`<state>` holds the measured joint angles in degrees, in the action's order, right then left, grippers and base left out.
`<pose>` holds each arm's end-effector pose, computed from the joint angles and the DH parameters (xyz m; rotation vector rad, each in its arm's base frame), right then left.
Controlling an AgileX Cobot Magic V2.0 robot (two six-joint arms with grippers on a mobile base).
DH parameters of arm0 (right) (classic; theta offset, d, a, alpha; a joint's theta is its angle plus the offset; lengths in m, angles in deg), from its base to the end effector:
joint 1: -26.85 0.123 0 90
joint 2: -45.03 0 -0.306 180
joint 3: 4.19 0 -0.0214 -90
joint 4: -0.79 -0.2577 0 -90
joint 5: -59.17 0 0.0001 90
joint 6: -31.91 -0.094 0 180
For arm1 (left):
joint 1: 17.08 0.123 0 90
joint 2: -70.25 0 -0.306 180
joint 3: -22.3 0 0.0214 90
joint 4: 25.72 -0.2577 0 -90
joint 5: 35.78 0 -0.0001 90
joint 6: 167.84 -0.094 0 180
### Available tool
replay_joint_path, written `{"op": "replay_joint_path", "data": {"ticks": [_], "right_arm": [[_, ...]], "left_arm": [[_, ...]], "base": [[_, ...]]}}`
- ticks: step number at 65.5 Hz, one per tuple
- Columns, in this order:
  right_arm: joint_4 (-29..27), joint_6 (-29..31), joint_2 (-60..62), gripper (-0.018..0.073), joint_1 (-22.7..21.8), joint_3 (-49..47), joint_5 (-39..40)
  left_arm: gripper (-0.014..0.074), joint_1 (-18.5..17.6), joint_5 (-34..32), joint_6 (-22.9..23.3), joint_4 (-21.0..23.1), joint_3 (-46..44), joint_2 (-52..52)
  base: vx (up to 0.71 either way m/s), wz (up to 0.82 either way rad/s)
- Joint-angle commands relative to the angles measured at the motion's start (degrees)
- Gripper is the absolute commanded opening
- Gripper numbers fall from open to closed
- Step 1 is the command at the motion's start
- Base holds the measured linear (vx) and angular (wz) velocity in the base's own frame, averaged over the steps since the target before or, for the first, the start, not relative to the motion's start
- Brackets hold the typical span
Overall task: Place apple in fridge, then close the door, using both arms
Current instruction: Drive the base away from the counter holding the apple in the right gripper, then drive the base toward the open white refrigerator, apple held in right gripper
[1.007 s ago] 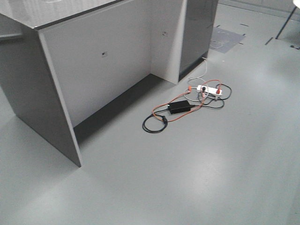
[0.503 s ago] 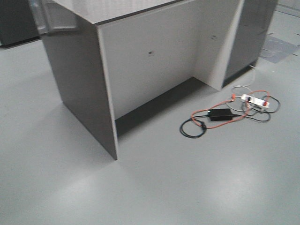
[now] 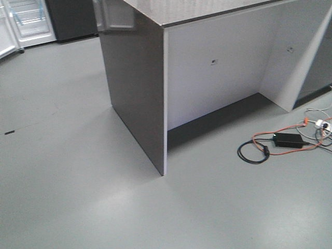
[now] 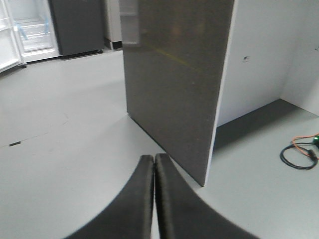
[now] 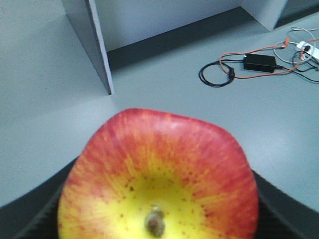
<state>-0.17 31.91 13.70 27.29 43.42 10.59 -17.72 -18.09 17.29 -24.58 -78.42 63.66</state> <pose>0.0619 0.0017 0.2952 -0.0031 2.2256 0.0243 0.0429 -0.0010 0.1759 -0.0837 1.8064 -0.0906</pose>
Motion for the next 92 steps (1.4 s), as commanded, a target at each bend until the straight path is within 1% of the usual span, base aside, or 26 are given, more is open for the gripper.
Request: {"op": "replay_joint_path", "data": {"ticks": [1,92], "right_arm": [[0.46,0.00,-0.37,0.0099,-0.18,-1.60,3.89],[0.46,0.00,-0.37,0.0099,-0.18,-1.60,3.83]], "left_arm": [[-0.0006,-0.11,-3.71,0.14,0.37,1.11,0.80],[-0.0006,-0.11,-3.71,0.14,0.37,1.11,0.80]], "base": [[0.02,0.26],[0.00,0.30]]}}
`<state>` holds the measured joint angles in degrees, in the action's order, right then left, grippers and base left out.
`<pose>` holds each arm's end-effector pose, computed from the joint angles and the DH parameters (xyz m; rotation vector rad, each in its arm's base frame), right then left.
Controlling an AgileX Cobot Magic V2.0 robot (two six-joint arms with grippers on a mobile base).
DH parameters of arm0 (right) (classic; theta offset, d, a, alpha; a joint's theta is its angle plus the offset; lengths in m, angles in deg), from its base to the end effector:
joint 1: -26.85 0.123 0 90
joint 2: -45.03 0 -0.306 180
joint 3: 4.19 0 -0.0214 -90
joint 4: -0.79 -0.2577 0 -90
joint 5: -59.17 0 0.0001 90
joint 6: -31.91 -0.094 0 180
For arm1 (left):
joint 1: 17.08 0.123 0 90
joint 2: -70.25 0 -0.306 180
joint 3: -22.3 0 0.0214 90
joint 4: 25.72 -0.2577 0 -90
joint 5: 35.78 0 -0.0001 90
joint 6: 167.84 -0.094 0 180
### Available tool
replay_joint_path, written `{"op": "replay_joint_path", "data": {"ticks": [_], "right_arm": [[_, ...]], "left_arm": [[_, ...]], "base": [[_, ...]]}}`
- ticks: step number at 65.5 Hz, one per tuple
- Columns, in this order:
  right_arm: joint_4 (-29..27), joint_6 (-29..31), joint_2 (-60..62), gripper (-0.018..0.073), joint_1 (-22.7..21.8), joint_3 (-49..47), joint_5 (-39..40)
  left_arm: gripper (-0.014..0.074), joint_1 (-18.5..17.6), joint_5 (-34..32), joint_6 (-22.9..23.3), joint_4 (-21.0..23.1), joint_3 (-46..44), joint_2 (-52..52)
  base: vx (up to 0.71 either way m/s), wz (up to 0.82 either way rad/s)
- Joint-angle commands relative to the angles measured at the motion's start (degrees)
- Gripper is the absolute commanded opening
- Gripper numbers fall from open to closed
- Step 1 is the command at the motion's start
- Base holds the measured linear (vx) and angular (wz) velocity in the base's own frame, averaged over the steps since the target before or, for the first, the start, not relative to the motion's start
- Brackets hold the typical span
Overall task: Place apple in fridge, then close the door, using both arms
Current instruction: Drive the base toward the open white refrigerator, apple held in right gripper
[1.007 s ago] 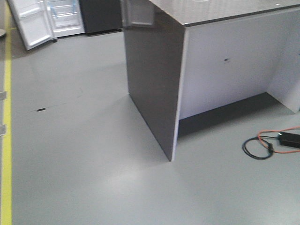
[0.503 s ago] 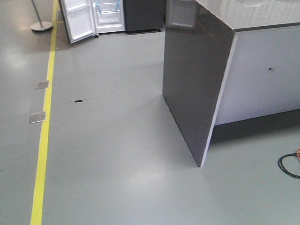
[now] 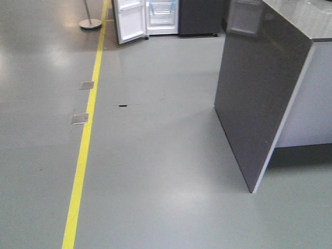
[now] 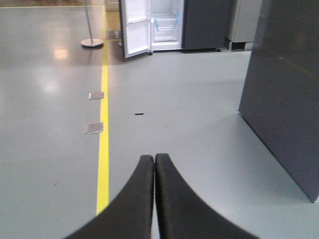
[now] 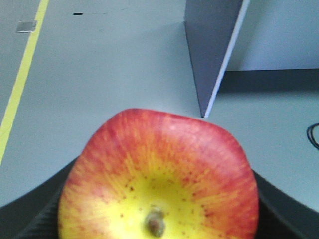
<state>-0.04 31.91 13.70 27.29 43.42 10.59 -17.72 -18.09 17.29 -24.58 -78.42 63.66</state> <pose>0.0619 0.0015 0.2952 -0.0038 2.2256 0.0216 0.0429 -0.0010 0.1759 -0.0837 1.8064 -0.0906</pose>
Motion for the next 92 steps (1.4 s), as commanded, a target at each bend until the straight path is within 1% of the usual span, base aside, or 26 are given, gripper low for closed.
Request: {"op": "replay_joint_path", "data": {"ticks": [1,22,92], "right_arm": [[0.33,0.00,-0.37,0.0099,-0.18,-1.60,3.83],[0.33,0.00,-0.37,0.0099,-0.18,-1.60,3.83],[0.33,0.00,-0.37,0.0099,-0.18,-1.60,3.84]], "left_arm": [[-0.0006,-0.11,-3.71,0.14,0.37,1.11,0.80],[-0.0006,-0.11,-3.71,0.14,0.37,1.11,0.80],[-0.0006,-0.11,-3.71,0.14,0.37,1.11,0.80]], "base": [[-0.04,0.28],[-0.03,0.24],[0.04,0.09]]}}
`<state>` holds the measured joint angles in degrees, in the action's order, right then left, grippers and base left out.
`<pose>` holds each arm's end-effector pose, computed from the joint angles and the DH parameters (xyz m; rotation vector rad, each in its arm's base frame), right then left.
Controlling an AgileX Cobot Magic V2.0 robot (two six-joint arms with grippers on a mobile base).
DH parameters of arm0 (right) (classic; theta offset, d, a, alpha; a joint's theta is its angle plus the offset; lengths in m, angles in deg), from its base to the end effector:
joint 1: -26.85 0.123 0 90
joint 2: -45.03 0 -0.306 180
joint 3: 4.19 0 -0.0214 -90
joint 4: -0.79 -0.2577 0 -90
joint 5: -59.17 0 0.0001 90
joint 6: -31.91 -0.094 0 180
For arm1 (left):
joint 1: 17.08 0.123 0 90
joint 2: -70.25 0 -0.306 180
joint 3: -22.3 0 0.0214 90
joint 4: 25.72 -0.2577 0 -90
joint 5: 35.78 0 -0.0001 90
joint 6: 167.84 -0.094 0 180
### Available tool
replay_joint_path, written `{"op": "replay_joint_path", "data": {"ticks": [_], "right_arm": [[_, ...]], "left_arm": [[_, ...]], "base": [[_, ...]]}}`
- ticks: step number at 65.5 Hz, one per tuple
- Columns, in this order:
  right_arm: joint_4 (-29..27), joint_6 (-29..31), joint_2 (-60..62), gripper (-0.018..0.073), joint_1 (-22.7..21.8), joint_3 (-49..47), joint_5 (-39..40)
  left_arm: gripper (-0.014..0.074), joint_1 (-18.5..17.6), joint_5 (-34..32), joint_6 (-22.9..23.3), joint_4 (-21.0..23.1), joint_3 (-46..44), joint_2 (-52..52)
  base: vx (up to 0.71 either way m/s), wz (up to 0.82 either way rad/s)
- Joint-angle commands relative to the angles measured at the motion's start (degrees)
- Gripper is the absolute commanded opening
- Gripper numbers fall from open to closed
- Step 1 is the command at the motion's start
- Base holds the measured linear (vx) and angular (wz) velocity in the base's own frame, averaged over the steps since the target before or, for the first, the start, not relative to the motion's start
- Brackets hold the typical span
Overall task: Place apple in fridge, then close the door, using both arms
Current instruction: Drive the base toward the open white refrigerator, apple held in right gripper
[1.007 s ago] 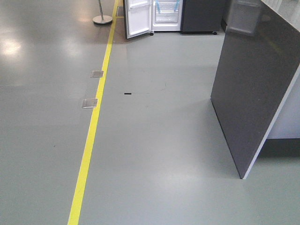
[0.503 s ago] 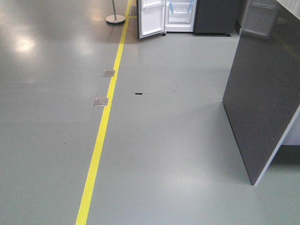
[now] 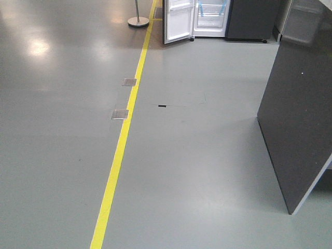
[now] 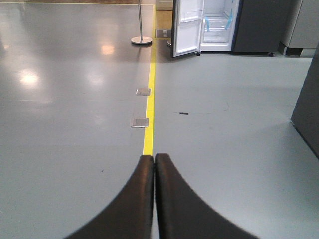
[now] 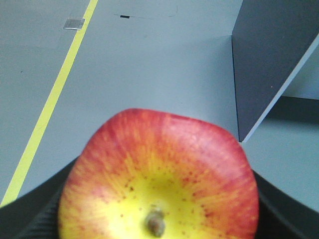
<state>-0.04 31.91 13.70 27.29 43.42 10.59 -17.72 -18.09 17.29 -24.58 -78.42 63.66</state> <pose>0.0619 0.0015 0.2952 -0.0038 2.2256 0.0216 0.0429 -0.0010 0.1759 -0.0837 1.8064 -0.0906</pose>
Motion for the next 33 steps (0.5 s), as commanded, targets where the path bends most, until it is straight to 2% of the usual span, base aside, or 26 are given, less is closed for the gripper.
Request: {"op": "replay_joint_path", "data": {"ticks": [1,33], "right_arm": [[0.33,0.00,-0.37,0.0099,-0.18,-1.60,3.84],[0.33,0.00,-0.37,0.0099,-0.18,-1.60,3.84]], "left_arm": [[-0.0006,-0.11,-3.71,0.14,0.37,1.11,0.80],[-0.0006,-0.11,-3.71,0.14,0.37,1.11,0.80]], "base": [[0.09,0.05],[0.13,0.02]]}}
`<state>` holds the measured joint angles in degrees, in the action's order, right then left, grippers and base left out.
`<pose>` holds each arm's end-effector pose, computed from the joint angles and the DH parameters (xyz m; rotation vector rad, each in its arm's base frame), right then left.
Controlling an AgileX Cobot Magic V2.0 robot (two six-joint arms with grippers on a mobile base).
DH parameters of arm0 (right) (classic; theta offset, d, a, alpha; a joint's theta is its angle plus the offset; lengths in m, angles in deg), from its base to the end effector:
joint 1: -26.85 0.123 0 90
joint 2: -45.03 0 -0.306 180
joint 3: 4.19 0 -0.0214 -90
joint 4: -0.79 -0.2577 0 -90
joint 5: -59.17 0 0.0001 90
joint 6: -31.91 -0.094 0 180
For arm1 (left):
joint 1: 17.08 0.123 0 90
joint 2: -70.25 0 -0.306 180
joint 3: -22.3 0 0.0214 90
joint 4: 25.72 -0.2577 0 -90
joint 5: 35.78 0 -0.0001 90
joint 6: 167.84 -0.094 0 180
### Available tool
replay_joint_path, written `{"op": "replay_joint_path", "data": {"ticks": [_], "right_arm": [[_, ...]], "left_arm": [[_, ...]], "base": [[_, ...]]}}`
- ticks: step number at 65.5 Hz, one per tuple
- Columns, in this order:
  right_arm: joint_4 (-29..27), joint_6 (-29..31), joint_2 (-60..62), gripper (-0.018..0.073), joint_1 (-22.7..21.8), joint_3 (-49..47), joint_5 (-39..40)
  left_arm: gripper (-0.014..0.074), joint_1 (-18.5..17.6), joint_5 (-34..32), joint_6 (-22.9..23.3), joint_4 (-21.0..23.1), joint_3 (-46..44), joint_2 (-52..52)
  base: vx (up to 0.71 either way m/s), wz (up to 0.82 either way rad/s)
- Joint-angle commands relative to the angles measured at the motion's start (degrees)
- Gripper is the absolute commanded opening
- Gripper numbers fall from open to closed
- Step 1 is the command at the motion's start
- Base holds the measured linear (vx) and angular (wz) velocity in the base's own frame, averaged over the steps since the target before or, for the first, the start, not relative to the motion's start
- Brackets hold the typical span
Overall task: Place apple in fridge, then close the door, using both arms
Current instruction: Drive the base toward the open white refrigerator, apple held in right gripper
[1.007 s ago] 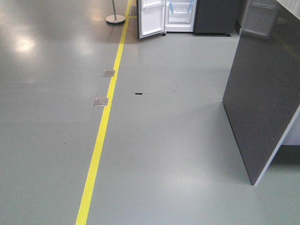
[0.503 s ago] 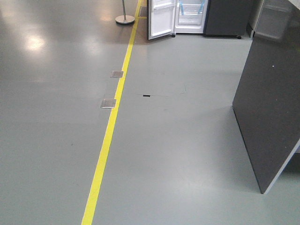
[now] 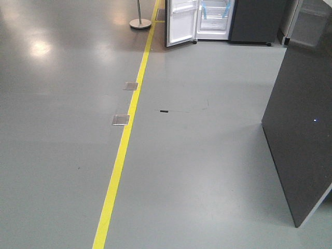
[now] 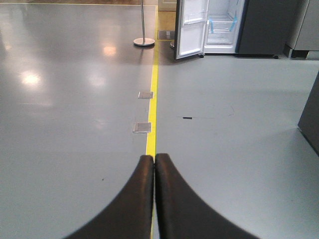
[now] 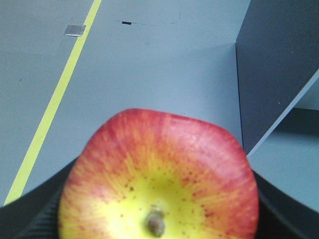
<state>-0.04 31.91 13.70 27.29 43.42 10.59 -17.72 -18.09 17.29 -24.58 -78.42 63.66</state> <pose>0.0619 0.0015 0.2952 -0.0038 2.2256 0.0216 0.0429 -0.0010 0.1759 -0.0837 1.8064 -0.0906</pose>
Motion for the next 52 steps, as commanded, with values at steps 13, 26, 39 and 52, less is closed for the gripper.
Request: {"op": "replay_joint_path", "data": {"ticks": [13,26,39,52], "right_arm": [[0.33,0.00,-0.37,0.0099,-0.18,-1.60,3.84],[0.33,0.00,-0.37,0.0099,-0.18,-1.60,3.84],[0.33,0.00,-0.37,0.0099,-0.18,-1.60,3.84],[0.33,0.00,-0.37,0.0099,-0.18,-1.60,3.84]], "left_arm": [[-0.0006,-0.11,-3.71,0.14,0.37,1.11,0.80],[-0.0006,-0.11,-3.71,0.14,0.37,1.11,0.80],[-0.0006,-0.11,-3.71,0.14,0.37,1.11,0.80],[-0.0006,-0.11,-3.71,0.14,0.37,1.11,0.80]], "base": [[0.17,-0.04],[0.18,-0.09],[0.18,-0.12],[0.17,-0.11]]}}
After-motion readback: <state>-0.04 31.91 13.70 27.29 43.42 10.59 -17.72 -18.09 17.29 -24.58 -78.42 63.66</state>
